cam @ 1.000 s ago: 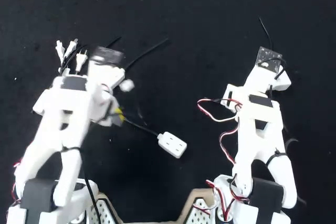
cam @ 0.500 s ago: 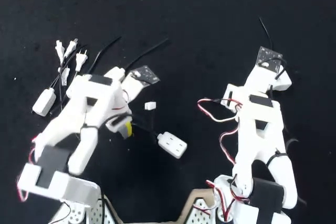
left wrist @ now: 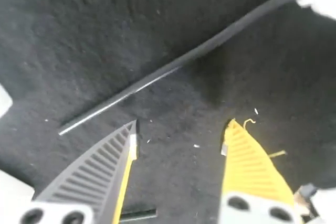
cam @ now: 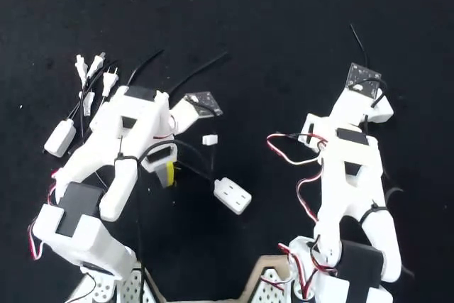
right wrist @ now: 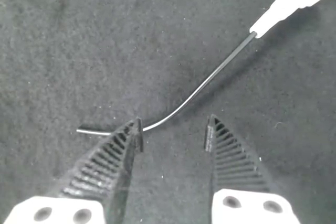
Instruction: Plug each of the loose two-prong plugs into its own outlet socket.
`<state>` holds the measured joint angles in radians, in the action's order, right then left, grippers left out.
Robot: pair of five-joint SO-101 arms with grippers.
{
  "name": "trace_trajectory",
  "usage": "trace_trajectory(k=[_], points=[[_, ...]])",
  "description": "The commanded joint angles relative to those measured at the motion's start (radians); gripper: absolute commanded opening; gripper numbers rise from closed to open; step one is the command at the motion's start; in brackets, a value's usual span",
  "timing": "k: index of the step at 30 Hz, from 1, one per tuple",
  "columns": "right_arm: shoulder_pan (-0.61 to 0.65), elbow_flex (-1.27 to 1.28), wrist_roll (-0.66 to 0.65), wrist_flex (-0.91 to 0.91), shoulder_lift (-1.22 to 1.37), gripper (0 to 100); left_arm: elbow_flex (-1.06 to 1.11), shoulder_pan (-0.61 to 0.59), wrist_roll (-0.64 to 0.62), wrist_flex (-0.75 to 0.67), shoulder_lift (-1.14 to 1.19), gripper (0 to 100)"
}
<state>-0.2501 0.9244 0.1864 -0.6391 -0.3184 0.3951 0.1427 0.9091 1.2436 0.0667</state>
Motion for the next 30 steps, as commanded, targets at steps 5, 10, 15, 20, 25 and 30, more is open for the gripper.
trace_trajectory(k=[5,10,15,20,25,30], points=[[-0.017,-0.053,0.009,0.021,-0.036,18.4,-0.074,0.027,0.054,-0.057,-0.006,27],[-0.017,-0.053,0.009,0.023,-0.036,18.4,-0.079,0.044,0.054,-0.063,-0.006,31],[-0.017,-0.053,0.009,0.023,-0.036,18.4,-0.074,0.048,0.061,-0.086,0.012,31],[-0.017,-0.053,0.009,0.023,-0.036,18.4,-0.082,0.048,0.054,-0.167,0.103,31],[-0.017,-0.053,0.009,0.023,-0.036,18.4,-0.099,0.064,0.054,-0.167,0.14,31],[-0.017,-0.054,0.009,0.023,-0.036,18.4,-0.093,0.064,0.054,-0.164,0.135,20]])
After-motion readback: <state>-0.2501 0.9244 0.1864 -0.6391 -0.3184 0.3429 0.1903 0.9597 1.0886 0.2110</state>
